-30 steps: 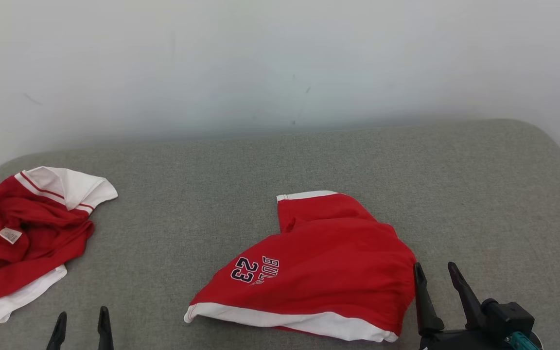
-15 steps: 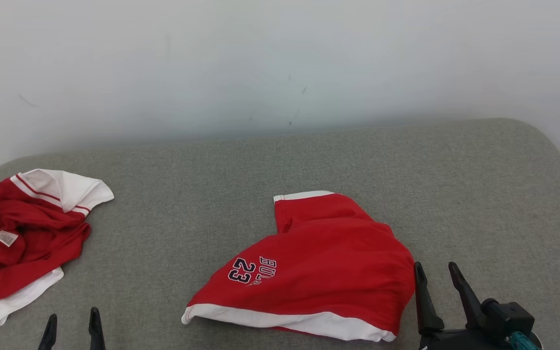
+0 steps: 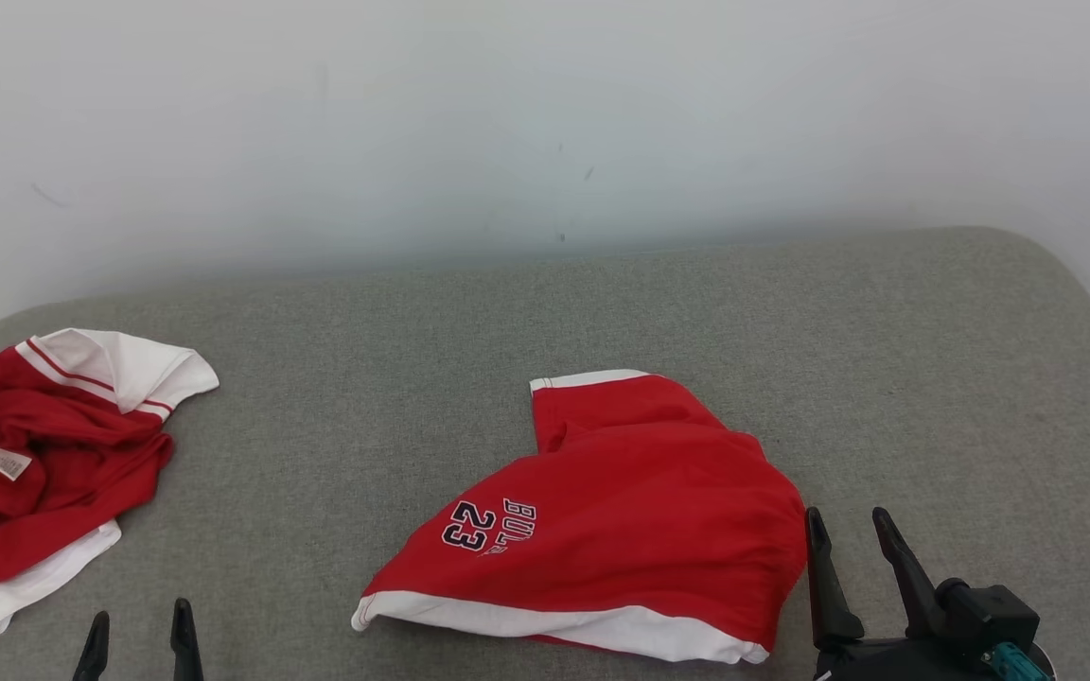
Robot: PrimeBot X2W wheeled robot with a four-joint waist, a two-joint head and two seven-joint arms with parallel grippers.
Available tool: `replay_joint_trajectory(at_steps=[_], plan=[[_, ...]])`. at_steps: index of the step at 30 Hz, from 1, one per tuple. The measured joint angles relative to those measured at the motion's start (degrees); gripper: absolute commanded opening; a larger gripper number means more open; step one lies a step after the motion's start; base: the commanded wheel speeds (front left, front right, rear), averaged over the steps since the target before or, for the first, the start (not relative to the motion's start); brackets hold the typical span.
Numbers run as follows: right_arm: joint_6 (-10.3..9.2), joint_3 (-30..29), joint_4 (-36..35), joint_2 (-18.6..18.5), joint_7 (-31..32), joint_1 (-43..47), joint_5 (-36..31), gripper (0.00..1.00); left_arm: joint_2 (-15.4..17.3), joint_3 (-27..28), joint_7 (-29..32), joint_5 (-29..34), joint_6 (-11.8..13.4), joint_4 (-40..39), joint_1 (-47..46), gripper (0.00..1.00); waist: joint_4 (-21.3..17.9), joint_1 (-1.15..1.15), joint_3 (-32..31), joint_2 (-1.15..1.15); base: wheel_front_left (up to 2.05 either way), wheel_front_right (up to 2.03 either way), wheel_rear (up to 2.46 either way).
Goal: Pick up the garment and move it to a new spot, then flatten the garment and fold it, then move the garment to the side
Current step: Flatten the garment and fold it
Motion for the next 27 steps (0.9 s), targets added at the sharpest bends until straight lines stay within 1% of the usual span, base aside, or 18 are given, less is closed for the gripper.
replay_joint_trajectory(at_steps=[16, 18, 21, 27], plan=[[-0.01, 0.5, 0.3, 0.1, 0.0, -0.5, 0.0, 1.0, -0.2, 0.4, 0.0, 0.3, -0.4, 0.5, 0.0, 1.0, -0.5, 0.0, -0.4, 0.0, 0.0, 0.0, 0.0], [-0.01, 0.7, 0.3, 0.1, 0.0, -0.5, 0.1, 1.0, -0.2, 0.3, 0.0, 0.1, -1.1, 1.1, 0.0, 1.0, -0.6, 0.0, -0.5, 0.0, 0.0, 0.0, 0.0], [-0.01, 1.7, 0.4, -0.2, 0.0, -0.6, 0.6, 1.0, -0.1, -0.3, 0.0, -0.8, -3.1, 2.3, 0.0, 1.0, -0.8, 0.0, -0.8, 0.0, 0.0, 0.0, 0.0], [-0.01, 5.2, 0.5, -2.8, 1.5, -0.7, 3.0, 1.0, 0.7, -2.4, 0.0, -1.7, -5.8, 5.6, -0.2, 1.0, -1.1, 0.0, -0.9, 0.0, 0.0, 0.0, 0.0]])
